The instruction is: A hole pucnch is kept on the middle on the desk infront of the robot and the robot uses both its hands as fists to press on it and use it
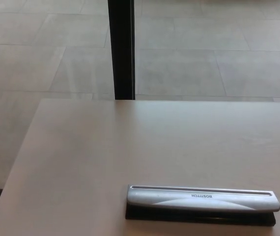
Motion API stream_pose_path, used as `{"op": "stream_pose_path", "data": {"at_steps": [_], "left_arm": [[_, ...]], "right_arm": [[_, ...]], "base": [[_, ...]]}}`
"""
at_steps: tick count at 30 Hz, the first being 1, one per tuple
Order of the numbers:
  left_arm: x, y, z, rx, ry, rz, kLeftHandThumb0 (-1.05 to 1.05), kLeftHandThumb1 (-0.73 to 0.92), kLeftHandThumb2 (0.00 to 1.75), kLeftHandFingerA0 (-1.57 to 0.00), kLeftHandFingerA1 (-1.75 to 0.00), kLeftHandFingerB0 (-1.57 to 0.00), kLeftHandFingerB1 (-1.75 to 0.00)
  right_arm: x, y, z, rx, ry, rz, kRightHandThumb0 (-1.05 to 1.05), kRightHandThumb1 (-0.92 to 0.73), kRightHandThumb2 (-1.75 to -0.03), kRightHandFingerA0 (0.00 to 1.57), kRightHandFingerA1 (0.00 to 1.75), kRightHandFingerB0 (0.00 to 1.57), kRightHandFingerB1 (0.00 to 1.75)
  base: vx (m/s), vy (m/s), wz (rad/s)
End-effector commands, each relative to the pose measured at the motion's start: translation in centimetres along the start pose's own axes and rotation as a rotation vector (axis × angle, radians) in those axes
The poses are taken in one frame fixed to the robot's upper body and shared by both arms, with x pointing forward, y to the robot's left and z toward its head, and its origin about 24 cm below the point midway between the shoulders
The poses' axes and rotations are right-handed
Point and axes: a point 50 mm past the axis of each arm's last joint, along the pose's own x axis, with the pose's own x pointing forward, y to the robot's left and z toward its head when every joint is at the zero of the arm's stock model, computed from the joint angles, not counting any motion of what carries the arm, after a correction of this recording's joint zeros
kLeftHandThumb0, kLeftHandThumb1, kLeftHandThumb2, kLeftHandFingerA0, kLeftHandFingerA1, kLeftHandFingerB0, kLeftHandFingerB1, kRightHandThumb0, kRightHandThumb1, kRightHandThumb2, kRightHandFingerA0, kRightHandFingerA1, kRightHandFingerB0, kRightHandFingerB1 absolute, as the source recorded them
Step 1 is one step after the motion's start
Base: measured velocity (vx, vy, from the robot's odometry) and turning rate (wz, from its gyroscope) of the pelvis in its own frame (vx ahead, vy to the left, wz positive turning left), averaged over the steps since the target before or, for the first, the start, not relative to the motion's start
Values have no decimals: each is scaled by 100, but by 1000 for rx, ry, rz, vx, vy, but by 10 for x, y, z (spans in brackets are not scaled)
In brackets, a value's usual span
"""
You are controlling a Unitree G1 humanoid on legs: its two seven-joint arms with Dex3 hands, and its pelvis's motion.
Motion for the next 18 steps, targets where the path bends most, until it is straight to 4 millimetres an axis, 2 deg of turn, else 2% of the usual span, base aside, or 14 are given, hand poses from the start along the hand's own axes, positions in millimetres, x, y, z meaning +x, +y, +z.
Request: {"op": "stream_pose_path", "data": {"at_steps": [1, 2, 3, 4, 5, 6, 7, 9, 10, 13, 15, 16, 17, 18], "left_arm": [[-7, -9, 179, -550, -511, 94, -64, 38, 108, -132, -138, -115, -93], [-12, -15, 199, -606, -537, 79, -74, 54, 80, -116, -148, -116, -93], [-16, -19, 207, -615, -549, 77, -77, 37, 104, -125, -132, -118, -102], [-28, -27, 230, -618, -606, 60, -78, 39, 99, -128, -137, -122, -104], [-57, -48, 265, -655, -682, 13, -59, 59, 83, -115, -153, -86, -108], [-61, -51, 268, -659, -687, 8, -59, 59, 83, -115, -153, -86, -108], [-79, -67, 283, -685, -736, -66, -39, 73, 68, -99, -175, -70, -116], [-100, -83, 297, -753, -789, -178, -31, 73, 72, -94, -175, -64, -118], [-110, -90, 301, -767, -816, -230, -28, 79, 73, -89, -175, -59, -107], [-141, -109, 308, -819, -857, -398, -25, 87, 70, -73, -175, -54, -100], [-158, -119, 307, -825, -876, -494, -25, 85, 70, -74, -175, -58, -102], [-169, -123, 306, -828, -888, -562, -24, 84, 70, -74, -175, -58, -107], [-179, -130, 305, -825, -892, -623, -25, 80, 68, -77, -175, -64, -117], [-195, -143, 300, -795, -905, -717, -23, 82, 74, -81, -175, -65, -130]], "right_arm": [[2, 42, 137, 642, -281, -41, -35, -54, -99, 95, 134, 73, 84], [-5, 49, 147, 653, -333, -12, -33, -48, -110, 106, 146, 84, 93], [-7, 53, 152, 647, -356, -9, -35, -43, -113, 120, 136, 96, 95], [-13, 61, 163, 643, -418, 13, -29, -37, -125, 115, 155, 101, 98], [-27, 77, 178, 615, -491, 66, -31, -38, -124, 113, 165, 96, 111], [-29, 78, 179, 612, -496, 69, -31, -38, -124, 113, 165, 96, 111], [-40, 89, 185, 604, -557, 162, -43, -55, -113, 131, 137, 90, 104], [-53, 102, 190, 628, -615, 260, -40, -49, -104, 133, 150, 94, 101], [-61, 110, 192, 633, -638, 318, -41, -56, -93, 115, 172, 94, 94], [-90, 135, 194, 617, -698, 453, -46, -53, -90, 117, 165, 102, 88], [-109, 148, 191, 590, -709, 520, -49, -52, -91, 116, 163, 100, 92], [-120, 156, 189, 606, -707, 570, -45, -43, -107, 134, 135, 102, 101], [-131, 164, 185, 568, -715, 614, -49, -40, -107, 136, 138, 99, 101], [-147, 175, 175, 500, -762, 686, -41, -47, -105, 109, 166, 95, 120]], "base": [[0, 0, 0], [0, 0, 0], [0, 0, 0], [0, 0, 0], [0, 0, 0], [0, 0, 0], [0, 0, 0], [0, 0, 0], [0, 0, 0], [0, 0, 0], [0, 0, 0], [0, 0, 0], [0, 0, 0], [0, 0, 0]]}}
